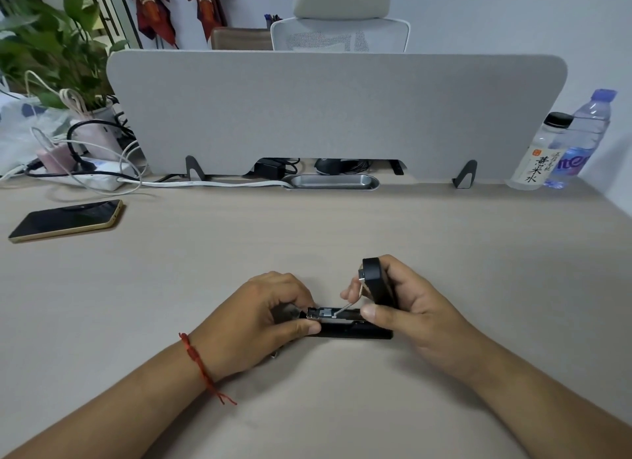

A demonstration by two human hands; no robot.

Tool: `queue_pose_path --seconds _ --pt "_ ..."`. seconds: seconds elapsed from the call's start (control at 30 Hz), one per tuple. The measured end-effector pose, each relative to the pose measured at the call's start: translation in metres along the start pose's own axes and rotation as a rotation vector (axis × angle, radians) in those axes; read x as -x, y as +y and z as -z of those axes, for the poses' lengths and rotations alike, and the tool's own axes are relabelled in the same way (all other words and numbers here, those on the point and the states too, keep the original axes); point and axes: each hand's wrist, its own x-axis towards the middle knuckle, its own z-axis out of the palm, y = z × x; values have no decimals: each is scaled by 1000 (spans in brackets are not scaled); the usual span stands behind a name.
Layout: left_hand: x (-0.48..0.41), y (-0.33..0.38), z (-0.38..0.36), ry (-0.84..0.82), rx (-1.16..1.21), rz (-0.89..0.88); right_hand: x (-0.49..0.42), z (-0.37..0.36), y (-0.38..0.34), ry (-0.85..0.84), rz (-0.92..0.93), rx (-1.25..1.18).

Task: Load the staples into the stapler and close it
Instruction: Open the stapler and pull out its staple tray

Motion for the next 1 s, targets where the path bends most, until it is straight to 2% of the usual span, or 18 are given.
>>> queue_pose_path --seconds 0.43,0.53,0.73,0.87,0.93,1.0 --pt "0 -8 0 3 6 0 -1 1 6 71 37 2" --pt "0 -8 0 2 13 5 -2 2 7 119 62 -92" --pt "3 -9 0 -17 204 138 -7 16 7 432 30 -460" --pt "3 -9 0 -20 249 159 -9 27 9 597 10 -600" --pt "3 -8 -1 -20 253 164 -9 28 10 720 19 -566" --pt "4 -9 -1 -19 265 168 -8 32 12 865 23 -362"
